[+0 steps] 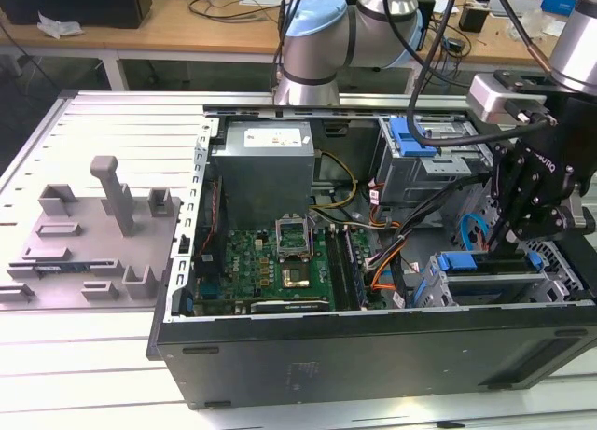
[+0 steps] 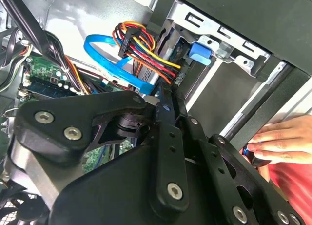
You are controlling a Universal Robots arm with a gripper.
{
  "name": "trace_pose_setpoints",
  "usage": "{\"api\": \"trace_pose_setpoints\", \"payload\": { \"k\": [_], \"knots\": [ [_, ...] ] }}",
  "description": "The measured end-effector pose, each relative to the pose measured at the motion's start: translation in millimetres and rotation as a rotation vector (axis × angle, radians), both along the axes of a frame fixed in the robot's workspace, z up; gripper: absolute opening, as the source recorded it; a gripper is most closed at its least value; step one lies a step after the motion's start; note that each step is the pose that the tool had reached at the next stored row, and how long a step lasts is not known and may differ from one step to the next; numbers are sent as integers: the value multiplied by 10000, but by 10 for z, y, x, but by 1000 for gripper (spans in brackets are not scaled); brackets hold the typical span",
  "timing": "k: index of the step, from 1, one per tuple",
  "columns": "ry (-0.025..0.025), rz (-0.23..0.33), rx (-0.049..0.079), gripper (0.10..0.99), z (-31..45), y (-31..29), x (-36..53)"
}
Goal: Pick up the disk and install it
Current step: 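Insert the second disk wire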
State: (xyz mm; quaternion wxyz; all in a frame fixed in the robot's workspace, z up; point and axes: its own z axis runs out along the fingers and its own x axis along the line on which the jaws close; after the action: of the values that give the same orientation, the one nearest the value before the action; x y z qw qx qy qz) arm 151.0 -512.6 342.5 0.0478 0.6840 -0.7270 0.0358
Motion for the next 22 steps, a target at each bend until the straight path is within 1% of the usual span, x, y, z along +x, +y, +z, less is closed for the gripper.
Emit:
{"api": "trace_pose_setpoints", "payload": {
  "k": [10,12,13,15,16,18,19,21,22],
  "knots": [
    [0,56,-4,161,-64,-14,0],
    [0,61,20,173,-76,-13,1],
    [0,61,-19,235,-66,-12,1],
    [1,60,-151,235,-5,-9,0],
    [1,59,-259,235,40,-5,0],
    [1,60,-399,235,94,2,0],
    [2,61,-588,235,133,24,1],
    [3,60,-761,235,154,43,0],
    [3,61,-920,235,168,63,1]
  ]
}}
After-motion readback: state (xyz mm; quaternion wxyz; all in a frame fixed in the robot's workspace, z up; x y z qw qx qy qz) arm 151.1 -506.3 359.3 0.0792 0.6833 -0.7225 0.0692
